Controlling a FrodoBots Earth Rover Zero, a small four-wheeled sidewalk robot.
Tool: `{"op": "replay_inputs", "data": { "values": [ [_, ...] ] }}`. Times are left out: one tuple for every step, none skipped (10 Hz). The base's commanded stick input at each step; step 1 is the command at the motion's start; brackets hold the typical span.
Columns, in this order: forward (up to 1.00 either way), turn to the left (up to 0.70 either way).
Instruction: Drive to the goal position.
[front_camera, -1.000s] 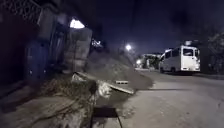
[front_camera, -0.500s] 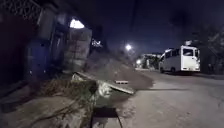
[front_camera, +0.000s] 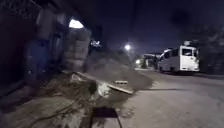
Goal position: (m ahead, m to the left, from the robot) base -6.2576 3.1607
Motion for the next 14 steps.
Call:
{"op": "replay_inputs", "data": {
  "values": [
    [0.00,-0.70],
    [0.00,-0.70],
    [0.00,-0.70],
    [0.00,-0.70],
    [0.00,-0.70],
    [0.00,-0.70],
    [0.00,-0.70],
    [0.00,-0.70],
    [0.00,-0.70],
    [0.00,-0.70],
    [0.00,-0.70],
    [0.00,-0.70],
    [0.00,-0.70],
    [0.00,-0.70]
  ]
}}
